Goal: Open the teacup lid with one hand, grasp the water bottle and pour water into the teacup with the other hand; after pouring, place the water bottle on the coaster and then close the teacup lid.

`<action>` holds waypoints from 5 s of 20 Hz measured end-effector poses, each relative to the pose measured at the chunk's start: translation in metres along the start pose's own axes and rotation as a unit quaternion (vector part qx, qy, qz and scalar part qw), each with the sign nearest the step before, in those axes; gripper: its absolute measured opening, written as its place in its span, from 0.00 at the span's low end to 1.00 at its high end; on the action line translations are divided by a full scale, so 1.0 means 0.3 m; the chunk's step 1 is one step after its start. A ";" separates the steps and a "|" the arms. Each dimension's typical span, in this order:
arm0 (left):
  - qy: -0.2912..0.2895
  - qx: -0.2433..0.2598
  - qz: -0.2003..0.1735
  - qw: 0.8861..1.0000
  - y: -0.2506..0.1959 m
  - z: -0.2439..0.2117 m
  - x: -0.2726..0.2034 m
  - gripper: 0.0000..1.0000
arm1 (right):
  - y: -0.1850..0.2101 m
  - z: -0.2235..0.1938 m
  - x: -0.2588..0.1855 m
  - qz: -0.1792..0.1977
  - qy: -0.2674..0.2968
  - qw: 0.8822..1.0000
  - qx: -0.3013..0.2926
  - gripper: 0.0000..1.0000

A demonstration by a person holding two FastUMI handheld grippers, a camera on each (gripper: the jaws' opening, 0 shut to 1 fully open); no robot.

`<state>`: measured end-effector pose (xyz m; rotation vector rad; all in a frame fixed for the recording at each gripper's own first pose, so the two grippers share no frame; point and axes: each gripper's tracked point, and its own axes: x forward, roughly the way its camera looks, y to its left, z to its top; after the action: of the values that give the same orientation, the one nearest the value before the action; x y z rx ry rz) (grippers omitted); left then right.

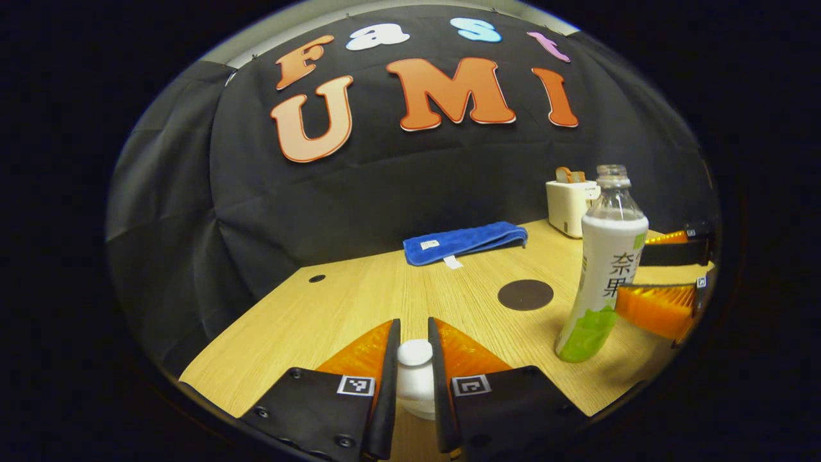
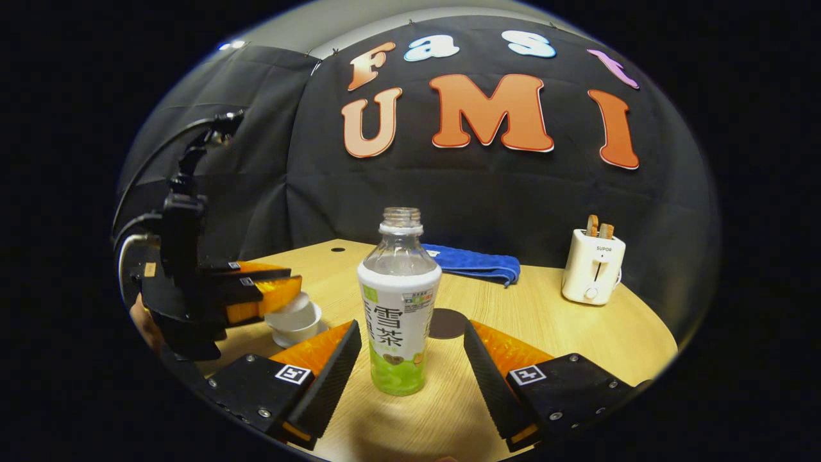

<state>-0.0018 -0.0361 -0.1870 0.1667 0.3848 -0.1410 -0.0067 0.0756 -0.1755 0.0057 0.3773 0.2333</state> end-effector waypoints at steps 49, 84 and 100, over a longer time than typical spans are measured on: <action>-0.046 -0.125 0.087 0.987 0.455 -0.075 -0.140 0.27 | -0.025 0.085 0.235 -0.106 0.019 0.830 -0.547 0.64; -0.015 -0.113 0.115 0.987 0.615 -0.199 -0.237 0.29 | 0.096 0.360 0.301 -0.134 -0.126 0.583 -0.791 0.63; -0.008 -0.109 0.101 0.989 0.577 -0.201 -0.252 0.30 | 0.141 0.477 0.265 -0.169 -0.187 0.507 -0.824 0.63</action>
<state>-0.0639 0.1522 -0.1899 -0.0113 0.3625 0.0990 0.1081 0.1401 -0.0692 -1.9221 -0.4305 0.1130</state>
